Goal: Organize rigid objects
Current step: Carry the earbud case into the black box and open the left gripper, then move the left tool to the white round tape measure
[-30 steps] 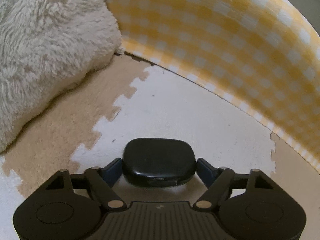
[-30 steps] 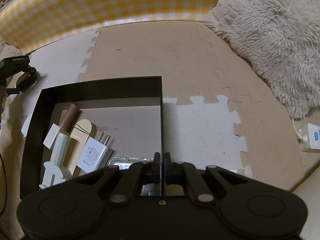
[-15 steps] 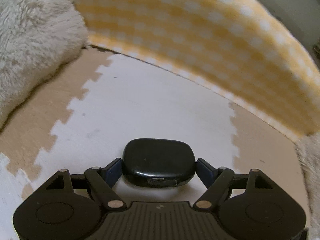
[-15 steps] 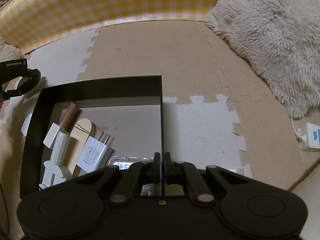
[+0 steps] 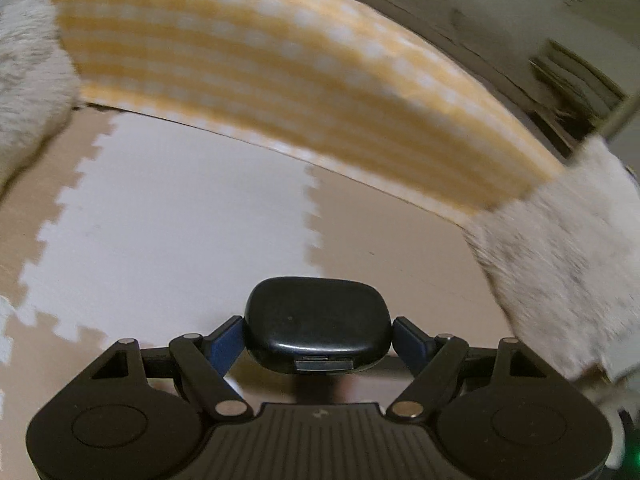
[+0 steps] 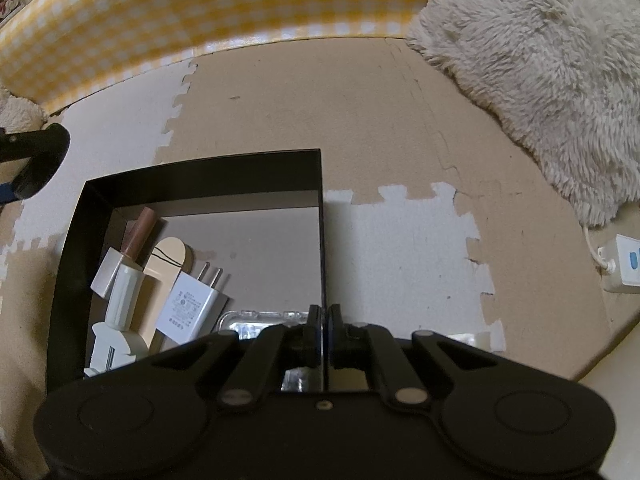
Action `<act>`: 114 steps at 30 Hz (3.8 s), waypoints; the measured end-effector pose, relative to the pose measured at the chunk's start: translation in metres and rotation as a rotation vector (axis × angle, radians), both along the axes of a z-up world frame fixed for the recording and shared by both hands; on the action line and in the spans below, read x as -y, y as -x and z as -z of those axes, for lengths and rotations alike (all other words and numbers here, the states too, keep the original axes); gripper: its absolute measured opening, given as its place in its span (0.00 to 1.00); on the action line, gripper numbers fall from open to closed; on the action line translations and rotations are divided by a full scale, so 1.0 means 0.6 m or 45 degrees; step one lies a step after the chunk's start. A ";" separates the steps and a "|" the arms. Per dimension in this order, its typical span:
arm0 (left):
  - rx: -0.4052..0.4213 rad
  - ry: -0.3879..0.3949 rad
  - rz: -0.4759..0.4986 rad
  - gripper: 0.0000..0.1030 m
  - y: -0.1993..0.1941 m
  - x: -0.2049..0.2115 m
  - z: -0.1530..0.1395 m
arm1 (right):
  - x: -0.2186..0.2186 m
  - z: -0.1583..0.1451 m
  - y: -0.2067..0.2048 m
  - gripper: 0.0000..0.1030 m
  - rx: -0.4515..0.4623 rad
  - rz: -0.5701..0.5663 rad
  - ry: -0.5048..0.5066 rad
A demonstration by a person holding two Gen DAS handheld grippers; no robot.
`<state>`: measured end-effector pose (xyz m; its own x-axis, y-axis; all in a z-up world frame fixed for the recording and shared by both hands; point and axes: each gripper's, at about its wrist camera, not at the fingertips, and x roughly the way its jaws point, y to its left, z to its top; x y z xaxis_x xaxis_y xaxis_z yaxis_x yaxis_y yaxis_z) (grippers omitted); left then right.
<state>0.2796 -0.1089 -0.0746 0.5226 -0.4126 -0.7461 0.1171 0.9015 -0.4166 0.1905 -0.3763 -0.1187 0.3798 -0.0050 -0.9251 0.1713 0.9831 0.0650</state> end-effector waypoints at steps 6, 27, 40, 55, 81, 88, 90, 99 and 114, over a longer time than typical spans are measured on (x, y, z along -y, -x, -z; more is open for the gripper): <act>-0.019 0.027 0.167 0.77 0.041 0.085 -0.011 | -0.001 0.000 0.000 0.03 0.002 -0.003 0.006; -0.111 -0.028 0.261 0.77 0.038 0.263 0.096 | 0.001 0.000 0.002 0.03 0.019 -0.006 -0.016; -0.116 -0.012 0.223 0.88 0.025 0.258 0.099 | 0.006 0.002 0.002 0.04 0.021 -0.002 -0.028; -0.113 -0.024 0.273 1.00 0.045 0.221 0.072 | 0.007 0.003 0.001 0.04 0.020 0.001 -0.030; 0.038 -0.128 0.426 1.00 0.116 0.130 -0.002 | 0.004 0.001 0.005 0.04 0.012 -0.008 -0.019; 0.136 -0.171 0.396 1.00 0.123 0.076 -0.027 | 0.002 0.001 0.004 0.04 0.010 -0.011 -0.014; 0.167 -0.194 0.390 1.00 0.123 0.060 -0.032 | 0.002 0.001 0.004 0.04 0.009 -0.013 -0.011; 0.263 -0.327 0.316 1.00 0.109 -0.018 -0.023 | 0.000 0.001 0.003 0.04 0.005 -0.016 -0.005; 0.149 -0.421 0.326 1.00 0.082 -0.070 0.082 | -0.002 -0.001 0.004 0.04 0.005 -0.016 -0.004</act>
